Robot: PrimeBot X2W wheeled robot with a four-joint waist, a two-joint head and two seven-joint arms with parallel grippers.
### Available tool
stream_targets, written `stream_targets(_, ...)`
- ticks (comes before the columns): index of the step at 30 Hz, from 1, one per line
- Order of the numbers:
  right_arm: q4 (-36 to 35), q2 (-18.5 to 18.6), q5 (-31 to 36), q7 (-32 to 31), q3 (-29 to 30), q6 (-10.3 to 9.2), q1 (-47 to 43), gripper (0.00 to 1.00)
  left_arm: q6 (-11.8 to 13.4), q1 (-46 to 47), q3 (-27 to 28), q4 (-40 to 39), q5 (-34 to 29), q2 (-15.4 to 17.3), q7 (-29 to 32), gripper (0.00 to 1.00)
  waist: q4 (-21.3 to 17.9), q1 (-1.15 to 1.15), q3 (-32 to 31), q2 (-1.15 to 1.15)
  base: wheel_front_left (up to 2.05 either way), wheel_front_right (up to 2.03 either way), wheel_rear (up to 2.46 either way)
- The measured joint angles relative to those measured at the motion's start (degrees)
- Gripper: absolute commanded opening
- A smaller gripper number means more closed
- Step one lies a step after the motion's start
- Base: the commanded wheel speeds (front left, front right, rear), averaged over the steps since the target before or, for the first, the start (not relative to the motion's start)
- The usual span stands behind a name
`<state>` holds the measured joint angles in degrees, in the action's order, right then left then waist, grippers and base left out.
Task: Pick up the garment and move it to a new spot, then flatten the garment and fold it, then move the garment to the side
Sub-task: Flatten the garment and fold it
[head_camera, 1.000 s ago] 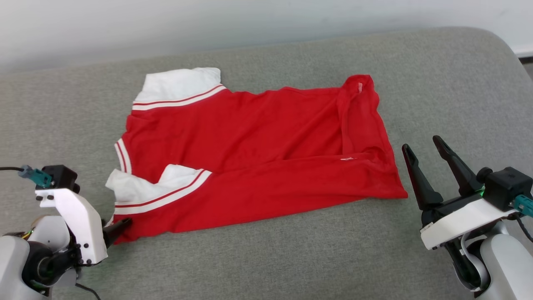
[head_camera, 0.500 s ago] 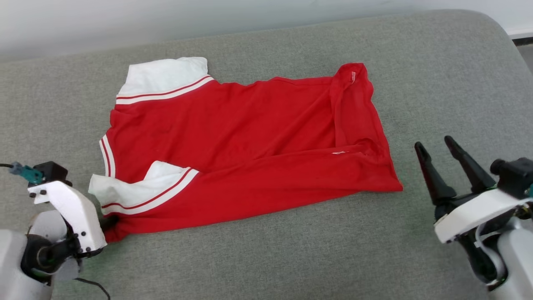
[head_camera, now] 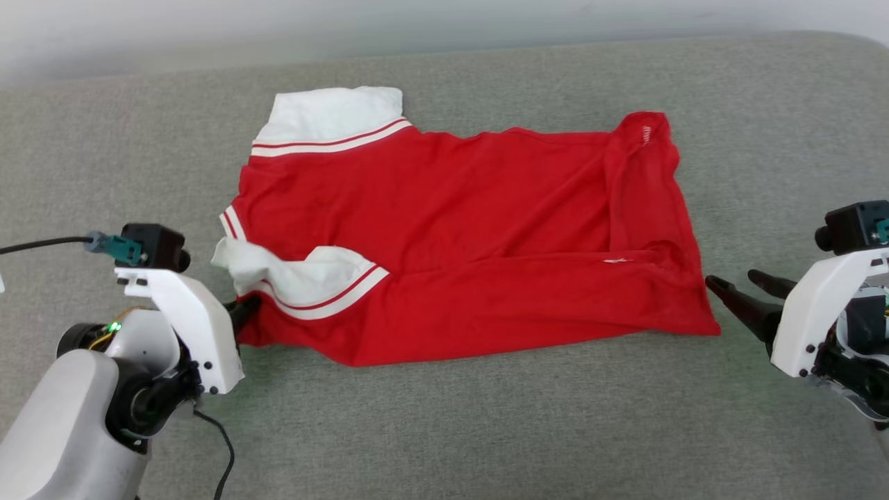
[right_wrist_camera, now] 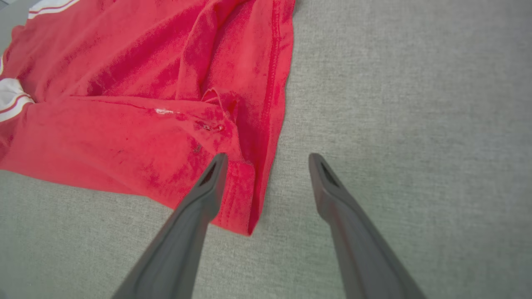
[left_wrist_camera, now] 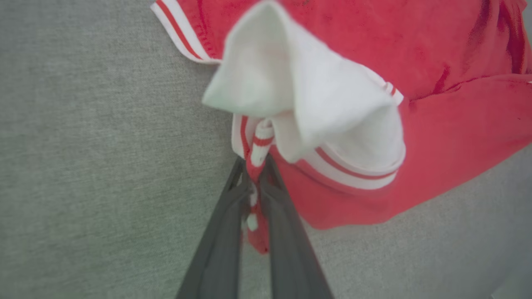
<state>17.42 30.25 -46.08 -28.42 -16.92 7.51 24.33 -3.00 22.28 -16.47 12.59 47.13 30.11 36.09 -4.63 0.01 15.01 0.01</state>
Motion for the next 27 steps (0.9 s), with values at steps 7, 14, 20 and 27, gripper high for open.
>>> stream_targets(7, 5.77, -1.88, -3.45, -5.42, -2.56, -0.01, 2.73, 1.00, 0.23, 1.96, -1.74, -3.61, -2.36, -1.33, -1.78, 0.00, 2.95, 0.00, 2.03, 0.00, 0.00, 0.00, 0.00)
stream_targets(14, 8.48, -1.78, -6.28, -8.89, -5.45, -0.02, 5.13, 0.00, 0.73, 2.02, -2.02, -4.28, -3.02, -1.86, -3.18, 0.00, 4.48, 0.00, 3.17, 0.00, 0.00, 0.00, 0.00)
stream_targets(20, 9.10, -1.66, -7.98, -6.48, -8.40, -0.09, 6.56, 0.00, 0.66, 1.43, -1.96, -4.07, -2.83, -2.13, -4.60, 0.00, 4.27, 0.00, 1.77, -0.01, 0.00, 0.00, 0.00)
stream_targets(27, 7.72, -0.67, -9.26, -3.10, -11.39, -0.02, 6.98, 0.00, 0.99, -2.24, -0.99, -4.98, -1.05, -2.09, -5.78, 0.00, 3.71, 0.00, -2.02, 0.00, 0.00, 0.00, 0.00)
